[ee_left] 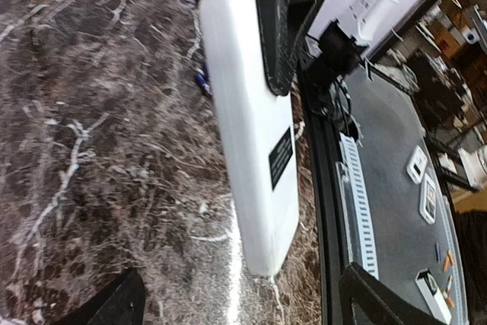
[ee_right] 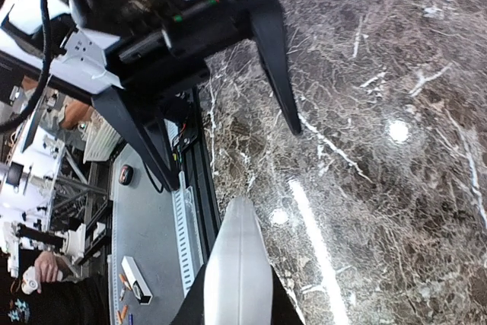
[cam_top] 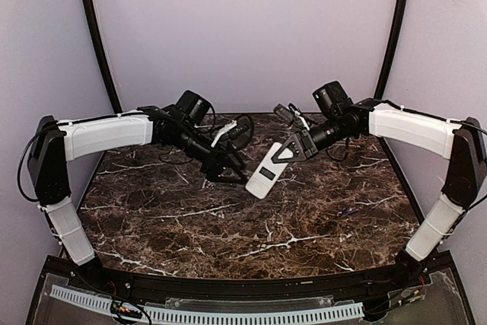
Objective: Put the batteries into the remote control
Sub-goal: Pass from the left arm to the right, then remove the battery cover from the remote control.
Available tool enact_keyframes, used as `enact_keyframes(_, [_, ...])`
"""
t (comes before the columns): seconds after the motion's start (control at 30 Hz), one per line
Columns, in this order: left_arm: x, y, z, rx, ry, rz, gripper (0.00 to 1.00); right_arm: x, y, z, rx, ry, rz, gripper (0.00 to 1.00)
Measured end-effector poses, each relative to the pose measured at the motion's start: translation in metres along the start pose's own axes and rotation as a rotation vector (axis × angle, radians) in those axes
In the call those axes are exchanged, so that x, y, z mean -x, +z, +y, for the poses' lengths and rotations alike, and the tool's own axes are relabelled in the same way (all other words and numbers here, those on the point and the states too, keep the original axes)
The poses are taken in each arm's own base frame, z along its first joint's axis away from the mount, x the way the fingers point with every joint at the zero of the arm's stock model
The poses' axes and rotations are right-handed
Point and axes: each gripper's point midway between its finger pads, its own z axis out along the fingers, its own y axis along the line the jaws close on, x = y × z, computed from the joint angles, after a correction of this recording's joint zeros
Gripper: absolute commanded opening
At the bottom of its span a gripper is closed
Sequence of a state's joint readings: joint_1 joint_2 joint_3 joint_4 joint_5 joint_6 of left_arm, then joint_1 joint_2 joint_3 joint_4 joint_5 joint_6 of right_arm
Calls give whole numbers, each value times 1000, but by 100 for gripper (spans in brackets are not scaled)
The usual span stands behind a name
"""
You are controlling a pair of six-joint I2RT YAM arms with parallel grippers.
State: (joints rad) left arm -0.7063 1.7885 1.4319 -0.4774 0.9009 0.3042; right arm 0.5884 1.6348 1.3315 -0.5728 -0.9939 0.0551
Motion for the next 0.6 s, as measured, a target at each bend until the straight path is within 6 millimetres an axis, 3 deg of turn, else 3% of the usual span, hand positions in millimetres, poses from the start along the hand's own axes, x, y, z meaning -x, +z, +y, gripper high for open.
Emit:
enact_keyframes(0.23, [43, -62, 25, 247, -18, -315, 98, 12, -31, -29, -68, 79, -182, 0])
enact_keyframes(0.37, [53, -71, 39, 311, -118, -487, 94, 30, -42, -37, -96, 73, -316, 0])
enact_keyframes(0.6, [42, -67, 67, 305, -364, -661, 87, 63, -55, -36, -79, 44, -515, 0])
